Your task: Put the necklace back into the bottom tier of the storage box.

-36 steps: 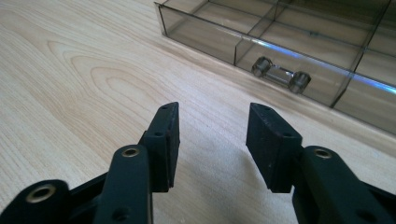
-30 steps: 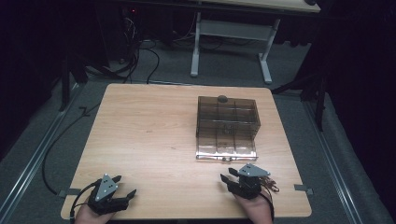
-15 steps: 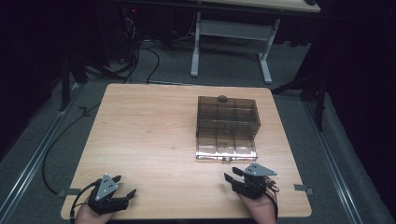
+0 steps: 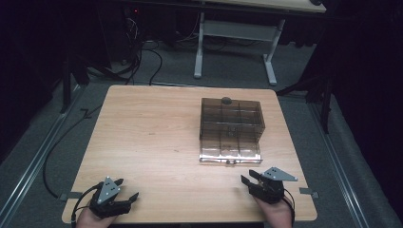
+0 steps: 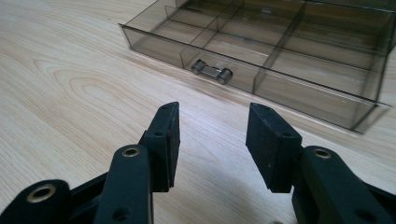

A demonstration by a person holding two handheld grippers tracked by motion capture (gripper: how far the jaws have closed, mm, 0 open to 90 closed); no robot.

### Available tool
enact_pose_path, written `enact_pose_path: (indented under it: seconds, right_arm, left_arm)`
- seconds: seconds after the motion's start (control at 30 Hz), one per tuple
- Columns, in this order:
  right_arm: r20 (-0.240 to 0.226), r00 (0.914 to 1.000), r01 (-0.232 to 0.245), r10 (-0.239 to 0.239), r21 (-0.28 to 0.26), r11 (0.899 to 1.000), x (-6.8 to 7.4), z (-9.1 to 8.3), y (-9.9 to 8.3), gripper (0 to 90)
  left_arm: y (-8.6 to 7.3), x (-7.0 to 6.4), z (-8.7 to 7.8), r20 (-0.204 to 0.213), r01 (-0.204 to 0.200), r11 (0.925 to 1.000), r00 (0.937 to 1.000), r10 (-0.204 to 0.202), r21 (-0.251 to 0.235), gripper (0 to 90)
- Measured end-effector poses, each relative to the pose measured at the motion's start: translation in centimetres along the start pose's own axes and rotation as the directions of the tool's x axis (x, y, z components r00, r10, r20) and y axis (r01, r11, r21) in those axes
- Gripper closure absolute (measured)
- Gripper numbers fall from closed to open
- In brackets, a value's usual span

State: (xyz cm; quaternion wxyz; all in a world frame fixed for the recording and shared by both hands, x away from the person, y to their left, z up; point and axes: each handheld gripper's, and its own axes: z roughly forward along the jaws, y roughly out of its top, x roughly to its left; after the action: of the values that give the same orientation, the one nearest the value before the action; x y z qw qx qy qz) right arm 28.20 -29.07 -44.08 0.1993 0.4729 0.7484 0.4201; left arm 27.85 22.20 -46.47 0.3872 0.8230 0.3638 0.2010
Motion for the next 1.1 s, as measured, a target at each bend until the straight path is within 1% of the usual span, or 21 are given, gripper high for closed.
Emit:
enact_pose_path:
  seconds: [0.27, 0.33, 0.5, 0.7, 0.87, 1.0, 1.1]
  right_arm:
    - [0.031, 0.9995, -0.006, 0.006, -0.003, 1.000, -0.8, -1.4, -0.5, 55.4]
    - [0.048, 0.9988, -0.012, 0.012, -0.003, 1.000, -1.1, -1.8, -0.7, 55.3]
    - [0.067, 0.9973, -0.030, 0.031, -0.009, 0.999, -2.0, -2.7, -1.3, 55.2]
    - [0.106, 0.9932, -0.046, 0.047, -0.014, 0.999, -3.1, -4.0, -2.0, 54.0]
    - [0.135, 0.9882, -0.071, 0.072, -0.014, 0.997, -4.0, -5.0, -2.5, 51.3]
    - [0.144, 0.9856, -0.089, 0.089, -0.012, 0.996, -4.7, -5.5, -3.0, 49.8]
    - [0.142, 0.9848, -0.102, 0.099, 0.007, 0.995, -5.0, -5.5, -3.4, 48.0]
  left_arm:
    - [0.0, 0.0, 0.0, -0.003, 0.002, 1.0000, 1.0000, -0.002, 0.001, 23.7]
    - [0.0, 0.0, 0.0, -0.002, 0.005, 1.0000, 1.0000, -0.005, -0.001, 23.6]
    - [0.0, 0.0, 0.0, 0.000, 0.005, 1.0000, 1.0000, -0.005, 0.000, 23.6]
    - [0.0, 0.0, 0.0, 0.001, 0.005, 1.0000, 1.0000, -0.005, -0.001, 23.7]
    - [0.0, 0.0, 0.0, 0.001, 0.005, 1.0000, 1.0000, -0.005, 0.000, 23.7]
    - [0.0, 0.0, 0.1, 0.001, 0.006, 1.0000, 1.0000, -0.006, 0.001, 23.7]
    - [0.0, 0.0, 0.1, 0.000, 0.006, 1.0000, 1.0000, -0.006, 0.002, 23.7]
